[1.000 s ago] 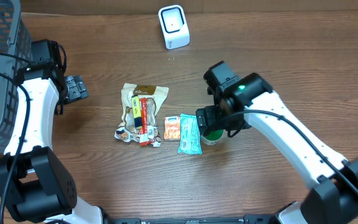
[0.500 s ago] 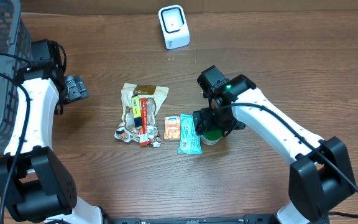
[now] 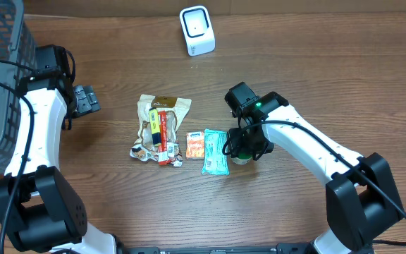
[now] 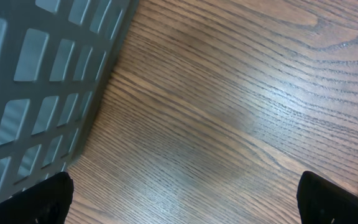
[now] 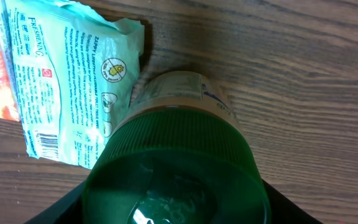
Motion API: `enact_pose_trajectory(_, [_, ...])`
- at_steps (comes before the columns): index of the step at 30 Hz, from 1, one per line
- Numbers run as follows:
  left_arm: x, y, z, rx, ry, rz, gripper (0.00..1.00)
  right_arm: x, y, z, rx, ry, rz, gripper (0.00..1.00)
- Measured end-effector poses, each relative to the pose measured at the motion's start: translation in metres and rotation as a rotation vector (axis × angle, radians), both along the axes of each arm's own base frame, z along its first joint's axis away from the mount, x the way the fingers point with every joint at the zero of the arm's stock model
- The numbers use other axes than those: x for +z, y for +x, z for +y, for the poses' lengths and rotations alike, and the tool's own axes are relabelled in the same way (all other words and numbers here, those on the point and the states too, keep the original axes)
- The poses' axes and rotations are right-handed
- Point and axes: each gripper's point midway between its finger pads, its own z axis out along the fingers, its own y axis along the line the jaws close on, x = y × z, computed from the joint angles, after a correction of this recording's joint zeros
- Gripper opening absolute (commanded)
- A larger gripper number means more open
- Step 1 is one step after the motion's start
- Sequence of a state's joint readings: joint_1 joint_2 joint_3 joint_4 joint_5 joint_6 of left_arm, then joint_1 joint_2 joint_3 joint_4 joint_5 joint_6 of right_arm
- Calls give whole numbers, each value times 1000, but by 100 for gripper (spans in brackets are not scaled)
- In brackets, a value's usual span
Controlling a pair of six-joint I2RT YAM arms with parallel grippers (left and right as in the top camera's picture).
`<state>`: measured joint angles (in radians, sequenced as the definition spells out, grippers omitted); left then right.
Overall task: Scan the item barcode
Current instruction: 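Lower the right gripper and grasp the green-lidded jar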
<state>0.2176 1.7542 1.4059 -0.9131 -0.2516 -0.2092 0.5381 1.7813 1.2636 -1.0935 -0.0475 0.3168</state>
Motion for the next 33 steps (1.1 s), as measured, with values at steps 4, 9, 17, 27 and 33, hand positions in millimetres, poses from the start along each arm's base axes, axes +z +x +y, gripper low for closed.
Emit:
enact_pose_trajectory(4, [0,0,0,0,0,0,100,0,3,-5,-48,-4,0,58])
enact_pose_trajectory(9, [0,0,0,0,0,0,100,0,15,-28,-141,-16,1,59])
enact_pose_trajectory(17, [0,0,0,0,0,0,100,4,11,-45,-144,-54,33,66])
enact_pose_trajectory(27, [0,0,0,0,0,0,100,8,15,-44,-129,-52,21,93])
enact_pose_trajectory(33, [0,0,0,0,0,0,100,7,19,-43,-129,-45,7,92])
